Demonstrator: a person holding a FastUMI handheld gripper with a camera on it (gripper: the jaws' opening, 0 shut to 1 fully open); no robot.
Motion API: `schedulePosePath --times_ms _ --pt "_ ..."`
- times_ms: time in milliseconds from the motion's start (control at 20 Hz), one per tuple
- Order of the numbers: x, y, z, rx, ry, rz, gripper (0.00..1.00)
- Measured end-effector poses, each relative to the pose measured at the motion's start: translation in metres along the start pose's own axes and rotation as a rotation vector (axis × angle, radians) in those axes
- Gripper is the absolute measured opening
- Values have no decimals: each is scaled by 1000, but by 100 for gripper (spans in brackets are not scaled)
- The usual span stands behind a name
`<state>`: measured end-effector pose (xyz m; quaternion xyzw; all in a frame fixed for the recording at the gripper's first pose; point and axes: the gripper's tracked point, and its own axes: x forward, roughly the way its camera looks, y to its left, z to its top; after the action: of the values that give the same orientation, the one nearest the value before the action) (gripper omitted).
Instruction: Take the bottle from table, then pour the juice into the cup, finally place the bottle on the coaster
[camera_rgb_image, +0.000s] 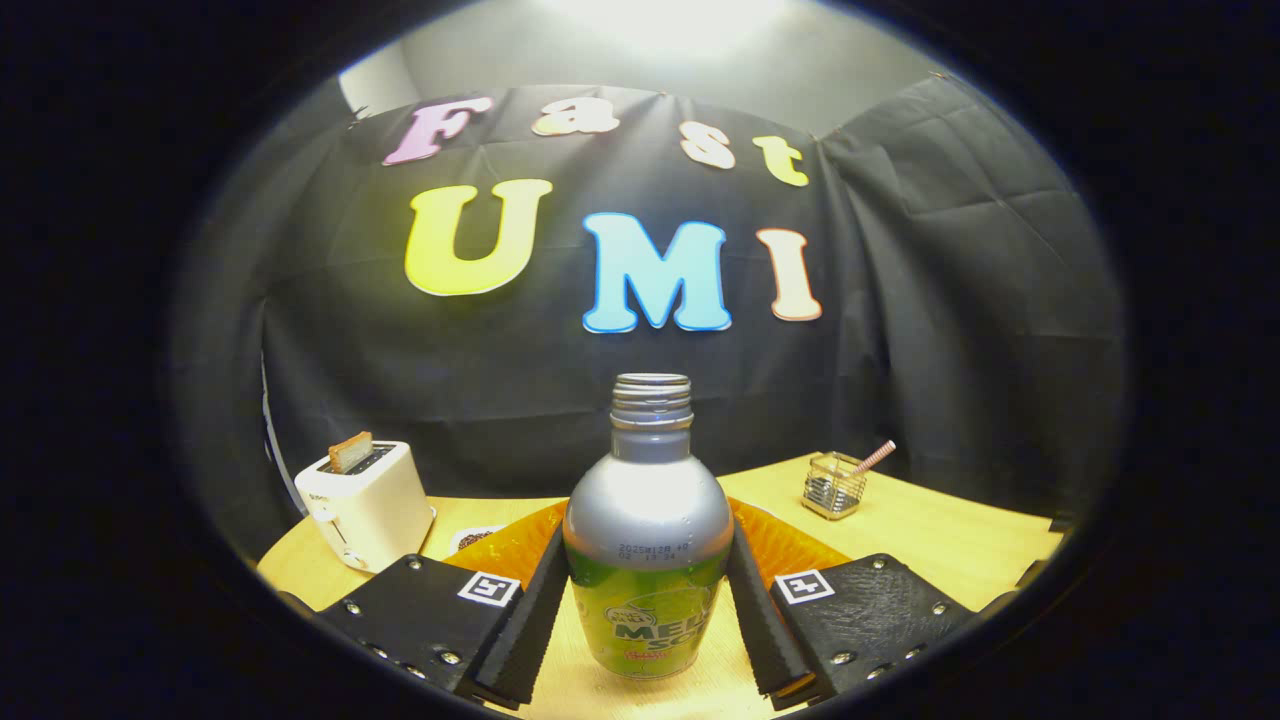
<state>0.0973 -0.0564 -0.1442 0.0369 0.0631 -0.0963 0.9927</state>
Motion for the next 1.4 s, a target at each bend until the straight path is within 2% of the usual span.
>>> schedulePosePath --times_ms 300,650,1050,1400 --pt "9 2 -2 -26 -18 61 78" --pt "29 10 -29 -43 -8 110 78" --pt "50 -4 -57 -72 10 81 78" --pt "58 1 -98 -102 61 99 78"
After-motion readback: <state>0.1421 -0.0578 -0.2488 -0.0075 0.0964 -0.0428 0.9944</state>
